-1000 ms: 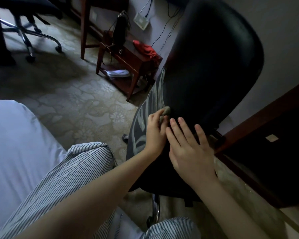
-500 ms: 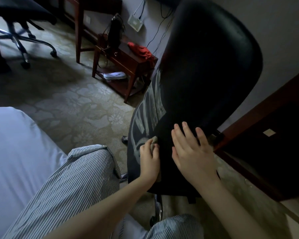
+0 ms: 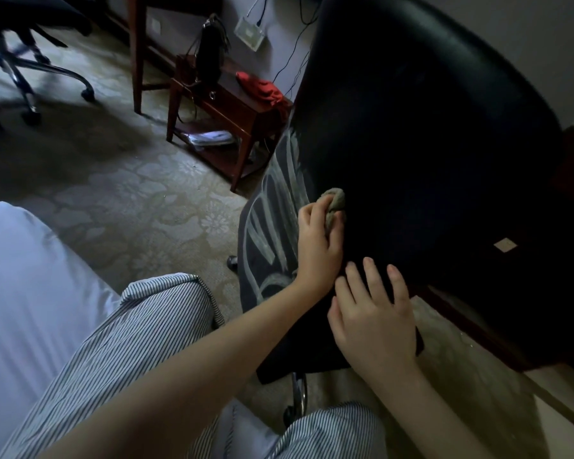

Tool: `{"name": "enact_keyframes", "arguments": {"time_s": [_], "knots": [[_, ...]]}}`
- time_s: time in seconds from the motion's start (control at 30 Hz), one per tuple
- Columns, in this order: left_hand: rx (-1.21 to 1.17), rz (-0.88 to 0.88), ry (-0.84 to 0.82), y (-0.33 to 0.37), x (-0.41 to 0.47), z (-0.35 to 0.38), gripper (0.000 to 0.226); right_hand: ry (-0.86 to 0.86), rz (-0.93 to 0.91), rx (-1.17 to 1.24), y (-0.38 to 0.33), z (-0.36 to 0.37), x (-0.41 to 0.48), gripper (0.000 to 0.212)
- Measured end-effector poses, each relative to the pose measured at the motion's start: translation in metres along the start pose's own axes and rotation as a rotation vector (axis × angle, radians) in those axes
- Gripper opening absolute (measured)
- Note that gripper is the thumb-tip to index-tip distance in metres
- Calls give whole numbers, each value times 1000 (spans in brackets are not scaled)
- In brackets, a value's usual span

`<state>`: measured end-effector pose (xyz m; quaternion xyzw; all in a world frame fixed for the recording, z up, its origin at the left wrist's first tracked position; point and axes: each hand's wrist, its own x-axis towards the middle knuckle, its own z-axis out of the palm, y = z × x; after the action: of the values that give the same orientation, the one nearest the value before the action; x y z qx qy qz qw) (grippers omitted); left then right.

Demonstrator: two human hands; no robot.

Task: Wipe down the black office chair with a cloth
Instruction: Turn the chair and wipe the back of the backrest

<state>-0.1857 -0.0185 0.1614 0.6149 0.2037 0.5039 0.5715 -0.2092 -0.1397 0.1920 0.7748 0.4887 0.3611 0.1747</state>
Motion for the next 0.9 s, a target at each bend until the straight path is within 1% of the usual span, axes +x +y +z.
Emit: {"name": "enact_keyframes", "arguments": {"time_s": [0.1, 0.13, 0.2, 0.27, 0.33, 0.4, 0.47, 0.53, 0.6, 0.77, 0.9], "knots": [[-40, -60, 13, -20, -5, 0, 32, 81, -45, 107, -5, 1, 6, 38], [-47, -116, 14, -28, -6, -1, 32, 103, -64, 127, -7, 1, 9, 38], [-24, -290, 17, -50, -12, -5, 32, 119, -72, 140, -8, 2, 17, 40], [50, -469, 31, -75, -21, -10, 33, 102, -49, 128, -8, 5, 27, 43], [107, -584, 35, -95, -34, -14, 33, 61, -25, 106, -8, 8, 37, 45], [100, -639, 45, -105, -45, -16, 33, 27, -28, 83, -8, 11, 41, 47], [70, -658, 70, -104, -46, -15, 32, 0, -51, 36, -7, 15, 39, 49], [33, -641, 86, -95, -40, -12, 30, -26, -83, -46, -5, 19, 34, 48], [-12, -568, 77, -79, -31, -8, 31, -55, -106, -143, -3, 22, 31, 48], [-91, -188, 29, -29, -7, 4, 30, -90, -56, -225, 0, 26, 25, 57], [-44, 58, -5, -12, 11, 10, 31, -87, 13, -210, 7, 28, 16, 60]]}}
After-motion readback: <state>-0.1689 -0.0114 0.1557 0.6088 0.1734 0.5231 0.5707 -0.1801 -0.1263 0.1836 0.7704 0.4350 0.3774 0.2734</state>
